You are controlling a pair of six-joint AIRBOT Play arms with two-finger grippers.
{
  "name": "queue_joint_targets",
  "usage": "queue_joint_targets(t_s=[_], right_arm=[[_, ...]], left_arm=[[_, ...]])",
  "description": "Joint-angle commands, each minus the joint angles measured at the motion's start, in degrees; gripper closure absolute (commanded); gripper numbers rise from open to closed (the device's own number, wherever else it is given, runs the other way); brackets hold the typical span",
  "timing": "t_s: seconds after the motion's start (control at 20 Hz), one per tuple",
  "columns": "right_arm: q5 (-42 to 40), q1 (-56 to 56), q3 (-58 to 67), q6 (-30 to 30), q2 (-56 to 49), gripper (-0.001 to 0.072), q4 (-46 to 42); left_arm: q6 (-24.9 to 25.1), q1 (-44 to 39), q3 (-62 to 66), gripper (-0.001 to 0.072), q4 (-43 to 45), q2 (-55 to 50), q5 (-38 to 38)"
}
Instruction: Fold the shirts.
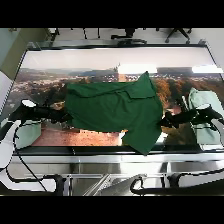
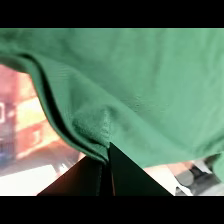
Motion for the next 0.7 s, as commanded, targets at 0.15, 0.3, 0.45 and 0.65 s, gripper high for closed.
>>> queue_joint_targets(t_s=[0.15, 0.3, 0.45, 0.65], right_arm=[[5.9, 0.1, 14.3, -6.1, 11.6, 0.0693, 22.0], [3.5, -3.7, 28.3, -7.1, 22.0, 0.0694, 29.8], [-1.4, -6.5, 40.5, -7.1, 30.9, 0.0693, 30.1], [-8.9, -8.0, 50.5, -7.1, 39.0, 0.0694, 24.1]], left_arm=[[-1.8, 0.7, 13.4, 0.0692, -0.8, 8.2, -13.0], [-3.2, 0.7, 26.6, 0.0692, -3.8, 18.9, -12.9], [-3.1, 0.8, 39.8, 0.0692, -7.7, 28.9, -7.1], [-3.3, 0.8, 52.1, 0.0692, -0.9, 39.8, 0.2]])
